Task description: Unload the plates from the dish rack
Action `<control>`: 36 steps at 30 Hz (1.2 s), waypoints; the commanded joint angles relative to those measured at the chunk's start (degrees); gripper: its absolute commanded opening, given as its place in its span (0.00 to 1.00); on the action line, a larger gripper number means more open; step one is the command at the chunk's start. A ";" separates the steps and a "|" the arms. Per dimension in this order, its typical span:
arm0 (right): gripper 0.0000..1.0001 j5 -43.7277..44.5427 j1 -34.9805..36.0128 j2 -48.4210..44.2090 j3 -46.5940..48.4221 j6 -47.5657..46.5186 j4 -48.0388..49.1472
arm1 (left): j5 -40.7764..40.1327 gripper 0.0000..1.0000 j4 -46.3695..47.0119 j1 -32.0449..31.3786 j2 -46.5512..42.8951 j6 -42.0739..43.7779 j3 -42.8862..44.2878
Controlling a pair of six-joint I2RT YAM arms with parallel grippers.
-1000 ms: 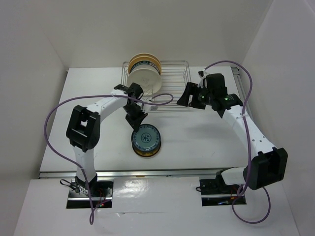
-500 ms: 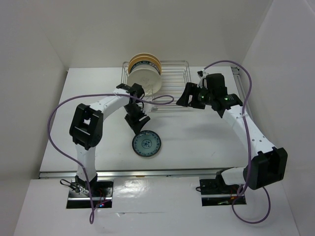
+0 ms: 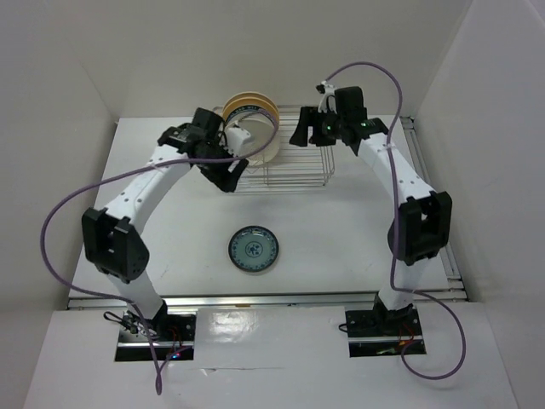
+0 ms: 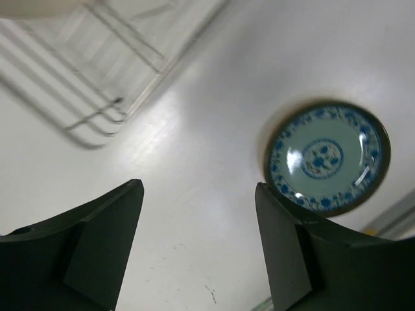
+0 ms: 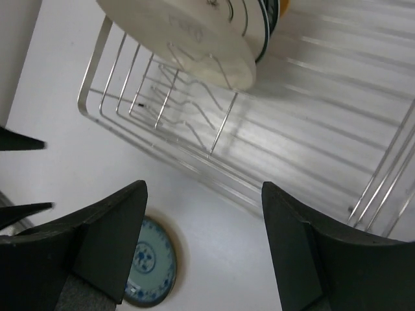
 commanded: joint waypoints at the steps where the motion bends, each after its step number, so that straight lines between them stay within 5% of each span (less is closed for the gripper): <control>1: 0.78 -3.18 0.56 6.66 9.28 -7.32 5.55 | -6.83 0.83 8.12 2.13 -8.12 -4.04 1.14; 6: 0.81 -5.73 1.17 14.24 16.23 -11.45 15.04 | -28.77 0.75 19.64 3.37 -15.86 -7.30 -1.68; 9: 0.81 -7.58 1.69 19.25 18.61 -11.98 20.58 | -28.82 1.00 18.78 4.86 -16.48 -5.36 -1.68; 19: 0.75 -11.28 4.86 29.81 23.72 -16.11 25.41 | -24.16 1.00 14.82 7.93 -15.35 -9.57 -4.93; 26: 0.55 -8.90 6.01 32.45 26.44 -14.80 23.42 | -23.63 1.00 14.29 8.46 -14.02 -13.53 -6.42; 32: 0.18 -3.89 7.76 28.67 22.31 -19.18 24.28 | -24.16 1.00 14.81 8.46 -14.55 -13.53 -9.06; 36: 0.12 0.66 8.99 26.65 23.01 -22.09 23.06 | -24.69 1.00 14.21 8.46 -14.55 -14.58 -9.06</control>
